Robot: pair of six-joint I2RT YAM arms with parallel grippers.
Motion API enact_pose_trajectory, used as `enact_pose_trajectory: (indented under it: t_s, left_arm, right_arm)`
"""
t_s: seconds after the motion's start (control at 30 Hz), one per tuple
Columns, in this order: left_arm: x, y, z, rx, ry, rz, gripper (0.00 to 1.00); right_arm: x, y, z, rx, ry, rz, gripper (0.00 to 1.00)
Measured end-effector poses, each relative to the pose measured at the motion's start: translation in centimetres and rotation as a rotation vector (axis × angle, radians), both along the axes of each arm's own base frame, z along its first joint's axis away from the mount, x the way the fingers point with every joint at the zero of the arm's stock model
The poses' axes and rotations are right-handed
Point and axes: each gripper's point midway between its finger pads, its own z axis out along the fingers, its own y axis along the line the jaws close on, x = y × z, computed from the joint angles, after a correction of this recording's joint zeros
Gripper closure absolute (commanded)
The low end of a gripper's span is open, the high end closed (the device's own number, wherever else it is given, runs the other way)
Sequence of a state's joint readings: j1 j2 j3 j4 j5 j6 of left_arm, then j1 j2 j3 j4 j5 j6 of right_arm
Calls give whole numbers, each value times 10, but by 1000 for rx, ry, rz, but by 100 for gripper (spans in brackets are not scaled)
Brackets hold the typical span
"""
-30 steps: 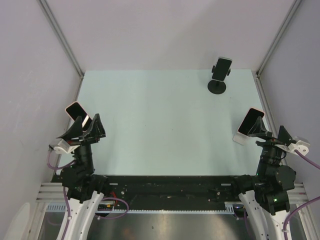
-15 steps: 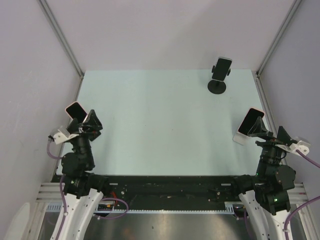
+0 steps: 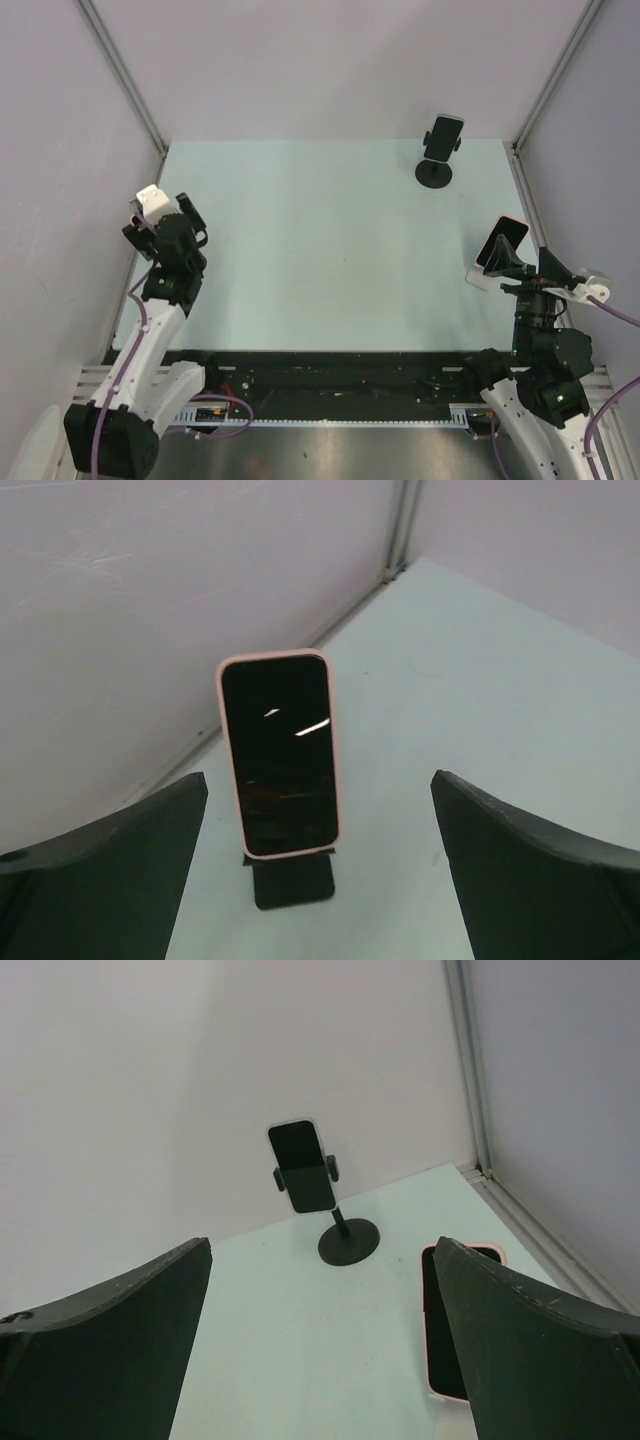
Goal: Remove the phone from the phone stand
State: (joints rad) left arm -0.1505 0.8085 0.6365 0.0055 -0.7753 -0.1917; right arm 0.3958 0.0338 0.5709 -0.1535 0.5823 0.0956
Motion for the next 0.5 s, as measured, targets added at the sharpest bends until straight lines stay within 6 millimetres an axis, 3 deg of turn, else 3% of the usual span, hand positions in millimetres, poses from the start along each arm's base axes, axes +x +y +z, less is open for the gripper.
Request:
enact_pose_trajectory:
  t_s: [0.2, 0.5]
  left_arm:
    - [10, 38, -16, 10, 117, 132, 0]
    - [7, 80, -65, -66, 264, 218, 0]
  right_arm:
    - [1, 12, -1, -7, 6, 67, 0]
    - [0, 21, 1, -20, 3, 114, 0]
